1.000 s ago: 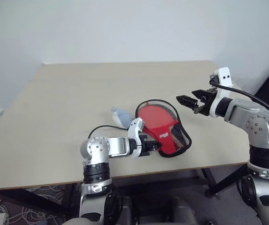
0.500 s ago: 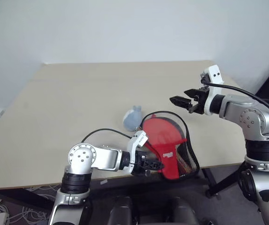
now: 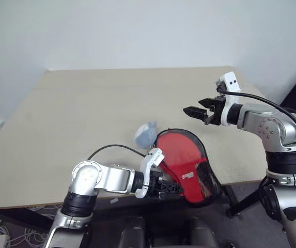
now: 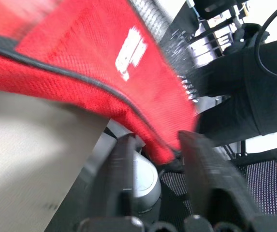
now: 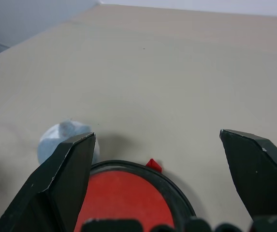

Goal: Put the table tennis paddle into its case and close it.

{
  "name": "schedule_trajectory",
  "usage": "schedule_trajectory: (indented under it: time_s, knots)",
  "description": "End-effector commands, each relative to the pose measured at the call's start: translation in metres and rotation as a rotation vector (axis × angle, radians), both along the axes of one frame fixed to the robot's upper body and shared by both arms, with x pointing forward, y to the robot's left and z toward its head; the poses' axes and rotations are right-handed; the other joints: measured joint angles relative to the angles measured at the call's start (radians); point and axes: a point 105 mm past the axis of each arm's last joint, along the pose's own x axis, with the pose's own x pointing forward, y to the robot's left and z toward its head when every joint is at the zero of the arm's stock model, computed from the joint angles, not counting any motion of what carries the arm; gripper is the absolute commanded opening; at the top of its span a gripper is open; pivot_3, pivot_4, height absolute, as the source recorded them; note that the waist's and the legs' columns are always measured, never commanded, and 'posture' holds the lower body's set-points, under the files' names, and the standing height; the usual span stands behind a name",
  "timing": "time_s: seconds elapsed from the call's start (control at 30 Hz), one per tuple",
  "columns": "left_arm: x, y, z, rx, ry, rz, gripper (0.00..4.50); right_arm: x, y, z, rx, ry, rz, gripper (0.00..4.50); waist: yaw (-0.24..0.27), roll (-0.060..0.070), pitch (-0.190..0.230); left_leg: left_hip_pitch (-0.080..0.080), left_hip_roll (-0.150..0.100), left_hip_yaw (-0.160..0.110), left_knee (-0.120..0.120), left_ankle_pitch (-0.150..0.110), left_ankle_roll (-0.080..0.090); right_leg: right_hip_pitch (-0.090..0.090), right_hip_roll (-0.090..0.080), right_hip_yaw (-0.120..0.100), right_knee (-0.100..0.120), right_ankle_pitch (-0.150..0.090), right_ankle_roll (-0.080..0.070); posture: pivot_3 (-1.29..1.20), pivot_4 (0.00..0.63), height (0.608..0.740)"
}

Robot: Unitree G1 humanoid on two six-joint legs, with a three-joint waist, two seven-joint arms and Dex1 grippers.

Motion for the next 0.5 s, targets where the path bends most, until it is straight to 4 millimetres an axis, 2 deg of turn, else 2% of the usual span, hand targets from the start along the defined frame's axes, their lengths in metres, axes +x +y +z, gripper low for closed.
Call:
schedule_trajectory:
  time_s: [0.03,0.1,0.17,0.23,0.3,0.37,0.47,0.5]
  knots:
    - [-0.005,0.006,0.007,-0.006,-0.02,-0.011,2.85,0.001,0.003,0.023,0.009,-0.085,0.014,4.5,0.0,0.0,0.0,0.0,0.0,0.0,0.0,0.0,0.0,0.0,0.0,0.0,0.0,0.0,0.0,0.0,0.0,0.654]
    - [-0.005,0.014,0.012,-0.008,-0.028,-0.011,3.49,0.001,0.003,0.022,0.01,-0.085,0.014,4.5,0.0,0.0,0.0,0.0,0.0,0.001,0.0,0.0,0.0,-0.001,0.0,0.001,0.0,0.0,0.0,0.0,0.0,0.654]
    - [-0.003,0.021,0.02,-0.011,-0.05,-0.009,3.49,0.001,0.002,0.022,0.011,-0.086,0.014,4.5,0.0,0.0,0.0,0.0,0.0,0.001,0.0,0.0,0.0,-0.002,0.0,0.001,0.0,0.0,0.0,0.0,0.0,0.654]
    - [0.002,0.034,0.036,-0.029,-0.095,-0.008,3.49,0.0,0.0,0.022,0.016,-0.083,0.008,4.5,0.0,0.001,0.001,0.0,0.0,0.001,-0.001,0.0,0.0,-0.002,0.0,0.001,0.0,0.0,0.0,0.0,0.0,0.654]
    - [0.01,0.052,0.059,0.01,-0.223,-0.038,3.49,-0.002,-0.003,0.017,0.021,-0.073,-0.001,4.5,0.0,0.001,0.001,-0.001,0.0,0.002,-0.001,0.0,-0.001,-0.003,0.0,0.001,0.0,0.0,0.0,0.0,0.0,0.654]
    - [0.015,0.062,0.073,0.043,-0.316,-0.064,3.49,-0.004,-0.005,0.014,0.024,-0.066,-0.006,4.5,0.001,0.001,0.001,-0.003,0.0,0.003,-0.002,0.0,-0.001,-0.005,0.0,0.001,0.001,0.0,0.0,0.0,0.0,0.654]
    - [0.051,0.076,0.111,-0.015,-0.507,0.011,3.49,-0.005,-0.005,0.012,0.036,-0.059,-0.021,4.5,0.003,0.001,0.0,-0.005,-0.002,0.01,-0.009,0.001,-0.003,-0.009,0.001,0.008,0.006,0.001,0.0,0.0,0.0,0.654]
    - [0.065,0.081,0.122,-0.028,-0.58,0.048,3.49,-0.005,-0.005,0.011,0.04,-0.057,-0.026,4.5,0.003,0.0,-0.001,-0.006,-0.004,0.014,-0.012,0.004,-0.007,-0.013,0.0,0.013,0.014,0.001,0.0,0.0,0.0,0.654]
